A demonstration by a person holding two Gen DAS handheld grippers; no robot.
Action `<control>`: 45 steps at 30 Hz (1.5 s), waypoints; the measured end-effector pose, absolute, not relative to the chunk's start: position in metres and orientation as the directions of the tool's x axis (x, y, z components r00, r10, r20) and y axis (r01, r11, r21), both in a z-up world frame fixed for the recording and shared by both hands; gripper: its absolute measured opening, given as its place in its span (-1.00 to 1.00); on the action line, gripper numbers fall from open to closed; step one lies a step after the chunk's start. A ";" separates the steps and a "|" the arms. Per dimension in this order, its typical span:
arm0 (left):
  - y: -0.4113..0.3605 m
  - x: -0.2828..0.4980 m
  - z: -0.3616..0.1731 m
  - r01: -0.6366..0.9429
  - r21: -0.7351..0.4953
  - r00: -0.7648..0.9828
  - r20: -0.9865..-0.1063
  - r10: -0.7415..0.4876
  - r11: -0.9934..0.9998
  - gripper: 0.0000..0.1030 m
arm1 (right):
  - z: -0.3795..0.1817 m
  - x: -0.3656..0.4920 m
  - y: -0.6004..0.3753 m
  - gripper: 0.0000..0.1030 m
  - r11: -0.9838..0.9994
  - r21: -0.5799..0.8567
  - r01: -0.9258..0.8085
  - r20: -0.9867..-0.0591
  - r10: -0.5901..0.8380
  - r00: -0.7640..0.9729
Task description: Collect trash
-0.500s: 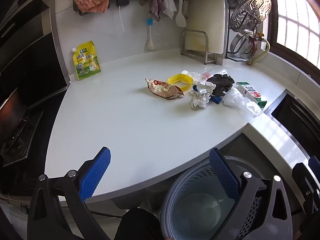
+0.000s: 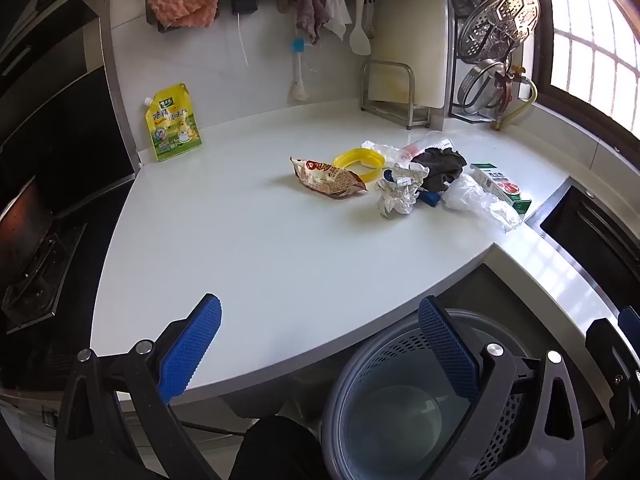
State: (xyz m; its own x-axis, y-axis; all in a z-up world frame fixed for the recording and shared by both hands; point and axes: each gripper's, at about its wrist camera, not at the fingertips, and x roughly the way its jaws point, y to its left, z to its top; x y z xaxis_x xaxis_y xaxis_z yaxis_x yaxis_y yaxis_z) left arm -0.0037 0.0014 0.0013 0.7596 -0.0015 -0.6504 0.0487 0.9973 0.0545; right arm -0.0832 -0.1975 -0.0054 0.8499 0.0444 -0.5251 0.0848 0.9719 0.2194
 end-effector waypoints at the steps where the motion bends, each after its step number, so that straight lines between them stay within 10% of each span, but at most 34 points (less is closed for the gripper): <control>1: 0.002 -0.003 0.001 0.051 0.051 0.758 -0.652 -0.006 0.997 0.88 | -0.005 -0.083 -0.198 0.67 0.972 0.219 0.084 -0.525 0.044 0.850; 45: 0.015 -0.012 0.006 0.037 0.028 0.773 -0.634 -0.011 0.999 0.88 | 0.000 -0.088 -0.191 0.67 0.976 0.202 0.075 -0.512 0.041 0.858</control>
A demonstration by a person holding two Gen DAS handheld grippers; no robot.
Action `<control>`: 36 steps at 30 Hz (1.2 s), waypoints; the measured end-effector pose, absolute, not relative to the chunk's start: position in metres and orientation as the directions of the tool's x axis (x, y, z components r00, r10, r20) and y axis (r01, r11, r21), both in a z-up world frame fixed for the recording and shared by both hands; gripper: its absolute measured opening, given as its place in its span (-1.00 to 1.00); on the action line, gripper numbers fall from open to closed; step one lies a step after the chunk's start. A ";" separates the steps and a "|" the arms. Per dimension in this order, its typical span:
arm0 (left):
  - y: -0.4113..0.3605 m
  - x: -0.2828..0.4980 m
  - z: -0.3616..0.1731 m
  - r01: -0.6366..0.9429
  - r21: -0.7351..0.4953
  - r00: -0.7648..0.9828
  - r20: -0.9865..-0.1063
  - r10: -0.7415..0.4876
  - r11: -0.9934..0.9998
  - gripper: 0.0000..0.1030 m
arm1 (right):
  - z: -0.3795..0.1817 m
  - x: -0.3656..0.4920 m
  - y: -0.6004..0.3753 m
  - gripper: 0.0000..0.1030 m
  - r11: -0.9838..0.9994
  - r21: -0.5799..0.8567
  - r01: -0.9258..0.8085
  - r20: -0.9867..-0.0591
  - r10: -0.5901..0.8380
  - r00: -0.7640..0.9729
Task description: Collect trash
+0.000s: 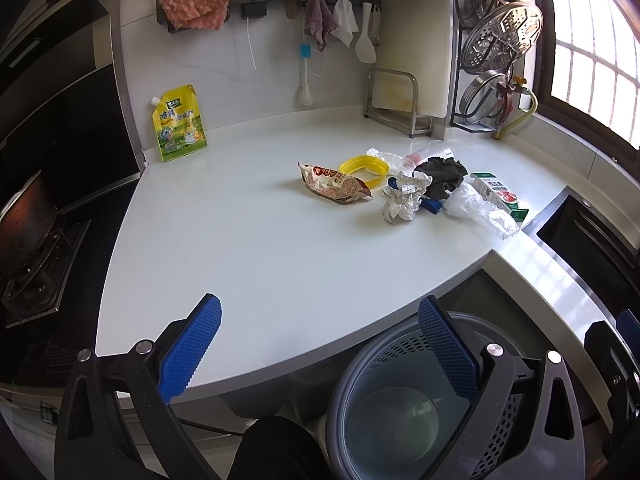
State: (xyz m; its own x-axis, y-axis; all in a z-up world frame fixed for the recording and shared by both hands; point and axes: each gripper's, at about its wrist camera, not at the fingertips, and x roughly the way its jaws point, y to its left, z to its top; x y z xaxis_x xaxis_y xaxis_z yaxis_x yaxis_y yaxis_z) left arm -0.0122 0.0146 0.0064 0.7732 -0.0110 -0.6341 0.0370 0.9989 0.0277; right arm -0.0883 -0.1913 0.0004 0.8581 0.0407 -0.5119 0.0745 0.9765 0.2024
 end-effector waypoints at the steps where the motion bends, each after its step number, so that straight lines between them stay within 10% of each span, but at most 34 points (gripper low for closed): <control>1: 0.015 -0.012 0.006 0.037 0.027 0.773 -0.635 -0.011 0.999 0.88 | 0.000 -0.088 -0.191 0.67 0.976 0.203 0.075 -0.513 0.041 0.858; 36: 0.020 -0.005 0.000 0.019 0.043 0.769 -0.640 0.013 0.999 0.88 | -0.009 -0.078 -0.187 0.67 0.976 0.209 0.058 -0.524 0.062 0.849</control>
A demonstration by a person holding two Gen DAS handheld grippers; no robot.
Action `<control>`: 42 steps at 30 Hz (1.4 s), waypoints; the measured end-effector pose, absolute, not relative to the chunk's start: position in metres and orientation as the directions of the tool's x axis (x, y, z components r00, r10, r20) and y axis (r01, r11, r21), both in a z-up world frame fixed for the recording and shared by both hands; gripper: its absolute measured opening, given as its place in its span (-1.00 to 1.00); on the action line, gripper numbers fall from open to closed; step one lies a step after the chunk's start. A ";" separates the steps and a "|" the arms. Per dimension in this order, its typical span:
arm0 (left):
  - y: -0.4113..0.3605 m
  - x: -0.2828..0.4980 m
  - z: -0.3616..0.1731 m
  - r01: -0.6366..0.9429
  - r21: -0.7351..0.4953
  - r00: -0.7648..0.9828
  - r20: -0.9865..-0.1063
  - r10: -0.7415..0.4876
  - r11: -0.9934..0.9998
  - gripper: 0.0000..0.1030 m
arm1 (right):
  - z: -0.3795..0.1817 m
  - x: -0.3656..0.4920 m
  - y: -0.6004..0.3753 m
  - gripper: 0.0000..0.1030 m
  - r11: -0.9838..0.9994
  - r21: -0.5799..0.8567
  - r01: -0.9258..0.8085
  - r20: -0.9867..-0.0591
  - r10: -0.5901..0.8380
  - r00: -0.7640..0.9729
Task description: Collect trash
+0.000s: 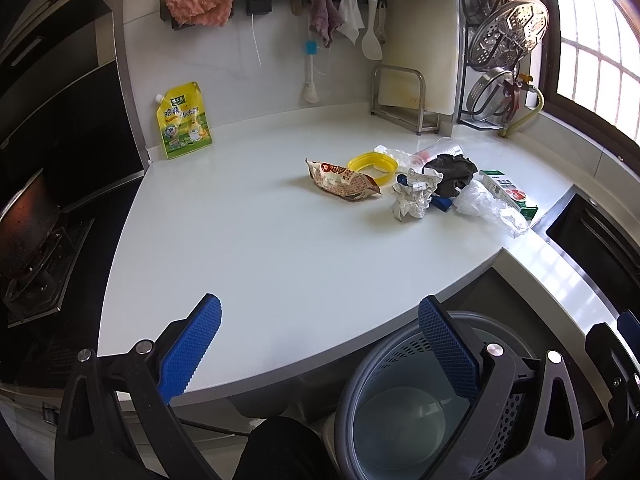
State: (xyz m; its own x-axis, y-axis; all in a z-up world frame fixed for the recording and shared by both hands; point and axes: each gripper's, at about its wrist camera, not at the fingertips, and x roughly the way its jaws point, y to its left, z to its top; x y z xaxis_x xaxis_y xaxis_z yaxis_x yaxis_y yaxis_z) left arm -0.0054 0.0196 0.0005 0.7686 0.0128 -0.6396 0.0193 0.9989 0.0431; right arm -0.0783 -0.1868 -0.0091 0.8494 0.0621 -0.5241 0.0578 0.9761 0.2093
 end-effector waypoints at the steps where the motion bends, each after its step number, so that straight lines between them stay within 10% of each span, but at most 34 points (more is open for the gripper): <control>1: 0.021 -0.003 -0.001 0.014 0.043 0.767 -0.642 0.017 0.999 0.88 | -0.011 -0.077 -0.188 0.67 0.976 0.210 0.057 -0.526 0.063 0.848; 42: -0.025 0.141 -0.029 0.068 -0.015 0.751 -0.657 -0.061 0.998 0.88 | -0.041 0.183 -0.309 0.67 0.986 0.118 0.116 -0.722 0.005 0.692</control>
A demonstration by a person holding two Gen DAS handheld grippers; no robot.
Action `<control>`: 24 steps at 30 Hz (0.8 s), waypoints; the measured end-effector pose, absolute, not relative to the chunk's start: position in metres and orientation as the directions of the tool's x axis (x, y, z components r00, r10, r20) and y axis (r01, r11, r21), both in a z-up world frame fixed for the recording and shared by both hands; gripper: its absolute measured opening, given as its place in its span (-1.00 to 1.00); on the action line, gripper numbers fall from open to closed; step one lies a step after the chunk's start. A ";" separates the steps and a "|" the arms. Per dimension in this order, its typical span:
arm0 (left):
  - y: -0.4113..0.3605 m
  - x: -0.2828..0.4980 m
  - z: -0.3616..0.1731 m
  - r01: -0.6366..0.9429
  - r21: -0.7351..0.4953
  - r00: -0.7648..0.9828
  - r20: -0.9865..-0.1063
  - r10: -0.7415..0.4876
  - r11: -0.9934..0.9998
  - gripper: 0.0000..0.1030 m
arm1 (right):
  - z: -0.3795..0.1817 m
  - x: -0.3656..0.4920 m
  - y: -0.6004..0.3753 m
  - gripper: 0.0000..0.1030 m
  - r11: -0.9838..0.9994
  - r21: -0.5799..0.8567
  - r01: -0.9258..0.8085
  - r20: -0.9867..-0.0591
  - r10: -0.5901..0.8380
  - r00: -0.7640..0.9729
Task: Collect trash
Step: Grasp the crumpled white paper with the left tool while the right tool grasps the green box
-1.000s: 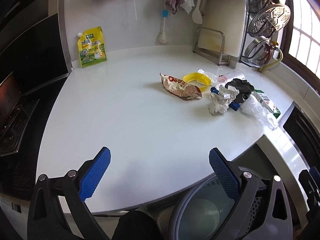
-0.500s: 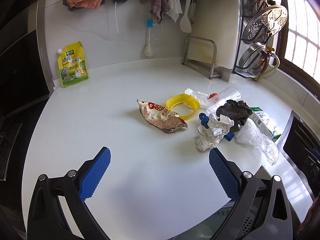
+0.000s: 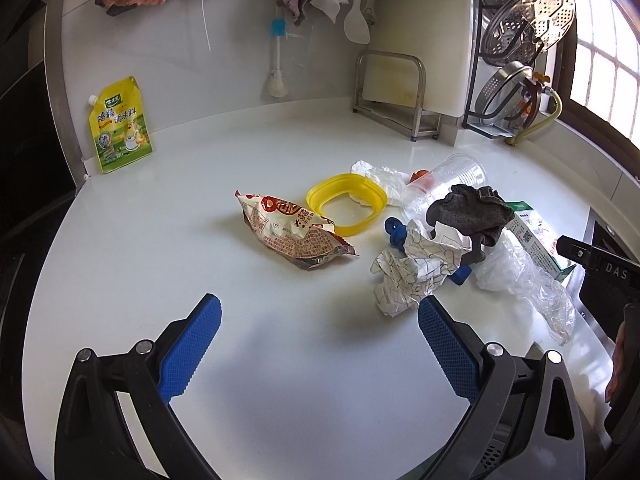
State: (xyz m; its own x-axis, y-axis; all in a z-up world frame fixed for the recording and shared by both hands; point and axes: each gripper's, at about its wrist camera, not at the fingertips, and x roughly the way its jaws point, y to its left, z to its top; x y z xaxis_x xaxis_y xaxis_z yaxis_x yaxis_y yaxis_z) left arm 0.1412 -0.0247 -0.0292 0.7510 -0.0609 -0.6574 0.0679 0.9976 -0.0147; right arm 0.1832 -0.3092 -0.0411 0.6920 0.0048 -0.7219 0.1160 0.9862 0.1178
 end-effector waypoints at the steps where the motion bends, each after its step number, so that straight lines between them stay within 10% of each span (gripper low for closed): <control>1: -0.024 0.142 -0.030 0.068 -0.020 0.749 -0.660 -0.065 0.997 0.88 | -0.043 0.189 -0.309 0.67 0.987 0.117 0.111 -0.734 0.011 0.679; 14: -0.030 0.147 -0.036 0.061 -0.030 0.740 -0.669 -0.066 0.998 0.88 | -0.062 0.224 -0.312 0.66 0.993 0.077 0.084 -0.789 0.010 0.614; 18: -0.033 0.146 -0.037 0.061 -0.035 0.739 -0.670 -0.068 0.998 0.88 | -0.064 0.227 -0.311 -0.01 0.996 0.067 0.062 -0.800 0.016 0.600; 24: -0.040 0.143 -0.040 0.070 -0.039 0.734 -0.675 -0.078 0.997 0.88 | -0.063 0.220 -0.316 -0.02 0.989 0.139 0.047 -0.781 0.080 0.620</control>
State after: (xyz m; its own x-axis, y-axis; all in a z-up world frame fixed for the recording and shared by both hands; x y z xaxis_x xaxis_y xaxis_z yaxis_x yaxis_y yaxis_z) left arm 0.1431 -0.0403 -0.0398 0.7337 -0.0776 -0.6750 0.0700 0.9968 -0.0385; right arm 0.2203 -0.3158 -0.0633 0.6199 0.0804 -0.7805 0.0469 0.9892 0.1392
